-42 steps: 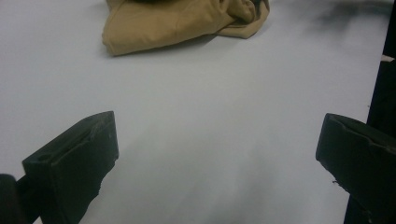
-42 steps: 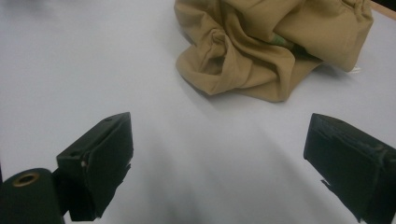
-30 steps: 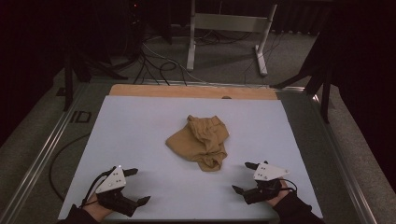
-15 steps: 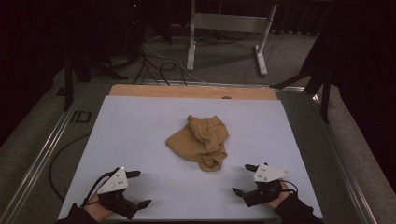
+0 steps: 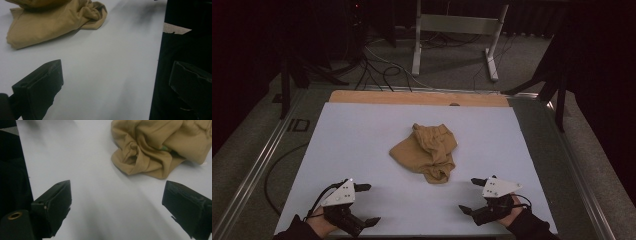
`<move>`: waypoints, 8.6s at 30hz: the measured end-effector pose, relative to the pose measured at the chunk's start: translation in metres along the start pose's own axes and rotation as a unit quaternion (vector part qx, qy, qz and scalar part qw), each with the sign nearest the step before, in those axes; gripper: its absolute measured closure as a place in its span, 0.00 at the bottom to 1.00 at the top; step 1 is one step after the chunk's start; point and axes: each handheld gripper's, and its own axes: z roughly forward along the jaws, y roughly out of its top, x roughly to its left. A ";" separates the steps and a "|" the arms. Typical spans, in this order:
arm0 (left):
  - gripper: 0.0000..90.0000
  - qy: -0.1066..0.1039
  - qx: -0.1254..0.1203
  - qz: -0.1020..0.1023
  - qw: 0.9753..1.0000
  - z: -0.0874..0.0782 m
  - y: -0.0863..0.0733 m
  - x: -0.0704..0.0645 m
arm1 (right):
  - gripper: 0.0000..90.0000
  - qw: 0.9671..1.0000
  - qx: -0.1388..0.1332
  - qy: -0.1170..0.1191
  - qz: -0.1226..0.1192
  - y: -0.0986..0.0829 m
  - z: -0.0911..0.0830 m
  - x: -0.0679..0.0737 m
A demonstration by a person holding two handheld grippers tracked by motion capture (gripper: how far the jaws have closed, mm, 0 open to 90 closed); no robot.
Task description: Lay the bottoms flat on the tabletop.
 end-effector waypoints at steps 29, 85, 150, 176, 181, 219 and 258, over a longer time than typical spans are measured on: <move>0.00 -0.007 -0.013 0.025 1.000 -0.014 0.060 0.028 | 0.10 0.996 -0.071 -0.055 -0.012 0.074 -0.042 -0.029; 0.01 0.082 0.062 -0.102 0.989 0.101 0.066 0.145 | 0.47 0.994 0.012 -0.043 0.098 0.021 0.092 -0.100; 0.97 0.115 0.038 -0.104 0.987 0.036 0.055 0.102 | 0.98 0.998 0.020 -0.017 0.052 0.032 0.048 -0.046; 0.44 0.067 0.087 -0.221 0.969 0.062 0.012 0.113 | 0.59 0.992 0.076 -0.030 0.093 0.025 0.100 -0.092; 0.58 0.057 0.096 -0.220 0.969 0.071 0.008 0.113 | 0.54 0.993 0.075 -0.012 0.093 0.033 0.116 -0.090; 0.97 0.089 0.035 -0.200 0.975 0.029 0.015 0.115 | 1.00 0.990 0.017 -0.107 0.092 0.015 0.016 -0.068; 0.35 0.064 0.067 -0.222 0.971 0.047 0.016 0.109 | 0.27 0.997 0.020 -0.023 0.071 0.047 0.075 -0.091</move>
